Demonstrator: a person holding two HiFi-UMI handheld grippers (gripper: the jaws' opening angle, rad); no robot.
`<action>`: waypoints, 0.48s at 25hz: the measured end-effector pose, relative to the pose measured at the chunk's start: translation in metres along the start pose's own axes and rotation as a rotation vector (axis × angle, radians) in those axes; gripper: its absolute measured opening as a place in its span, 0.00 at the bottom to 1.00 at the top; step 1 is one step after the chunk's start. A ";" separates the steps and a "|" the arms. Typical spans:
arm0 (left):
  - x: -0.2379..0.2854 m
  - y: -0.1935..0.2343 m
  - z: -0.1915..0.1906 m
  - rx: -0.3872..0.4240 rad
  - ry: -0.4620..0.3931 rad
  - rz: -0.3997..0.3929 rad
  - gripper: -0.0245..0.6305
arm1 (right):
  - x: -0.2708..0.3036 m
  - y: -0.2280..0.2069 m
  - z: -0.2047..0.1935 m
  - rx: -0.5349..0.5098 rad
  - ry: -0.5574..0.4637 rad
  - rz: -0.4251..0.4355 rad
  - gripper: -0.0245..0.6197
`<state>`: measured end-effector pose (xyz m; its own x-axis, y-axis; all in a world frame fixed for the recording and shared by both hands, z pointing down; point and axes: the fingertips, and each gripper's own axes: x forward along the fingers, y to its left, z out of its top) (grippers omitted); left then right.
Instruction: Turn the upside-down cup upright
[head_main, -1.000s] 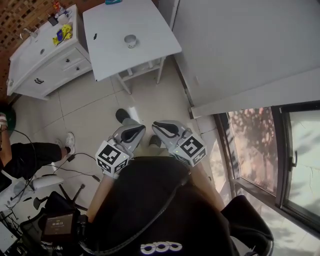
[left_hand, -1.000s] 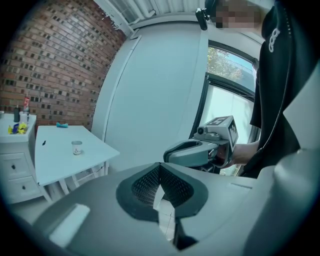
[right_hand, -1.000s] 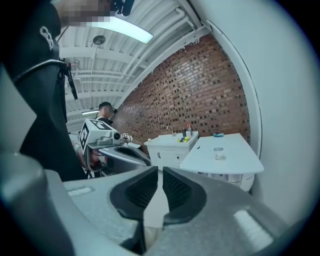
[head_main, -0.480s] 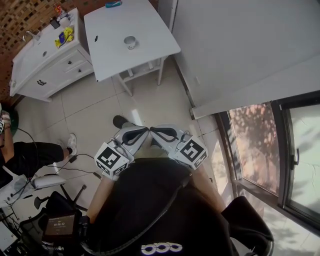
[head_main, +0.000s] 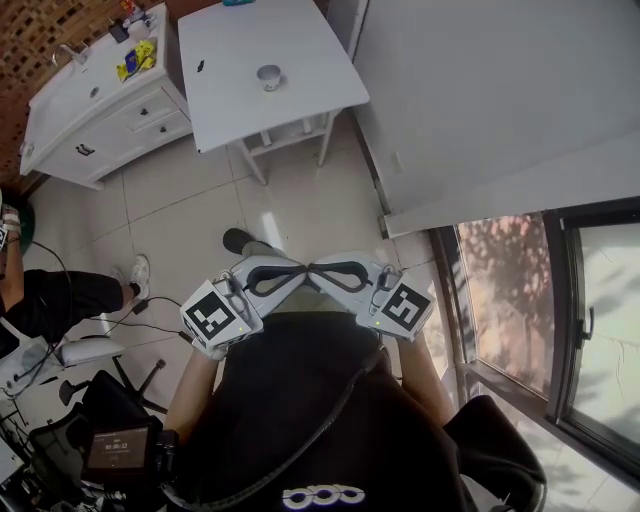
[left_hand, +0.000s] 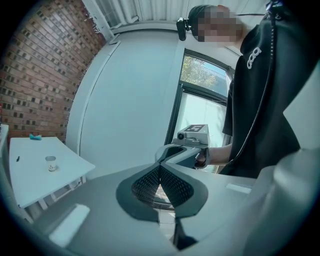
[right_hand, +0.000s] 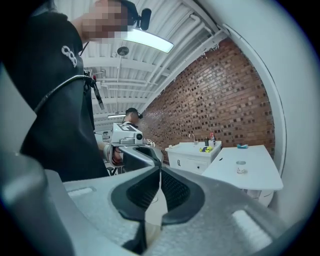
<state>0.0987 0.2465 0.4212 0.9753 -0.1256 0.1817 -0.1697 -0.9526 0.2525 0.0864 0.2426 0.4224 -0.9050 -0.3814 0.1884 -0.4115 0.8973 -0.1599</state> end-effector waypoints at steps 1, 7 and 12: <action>-0.001 -0.004 0.000 0.017 0.002 -0.020 0.06 | -0.001 0.002 0.003 -0.004 -0.008 0.010 0.04; -0.005 -0.016 0.007 0.034 -0.014 -0.059 0.06 | -0.007 0.010 0.016 -0.019 -0.015 0.087 0.04; -0.005 -0.018 0.012 0.028 -0.045 -0.059 0.06 | -0.009 0.015 0.015 -0.051 0.018 0.103 0.04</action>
<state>0.0982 0.2611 0.4044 0.9889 -0.0811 0.1248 -0.1088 -0.9661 0.2342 0.0866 0.2558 0.4033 -0.9400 -0.2825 0.1912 -0.3096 0.9419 -0.1301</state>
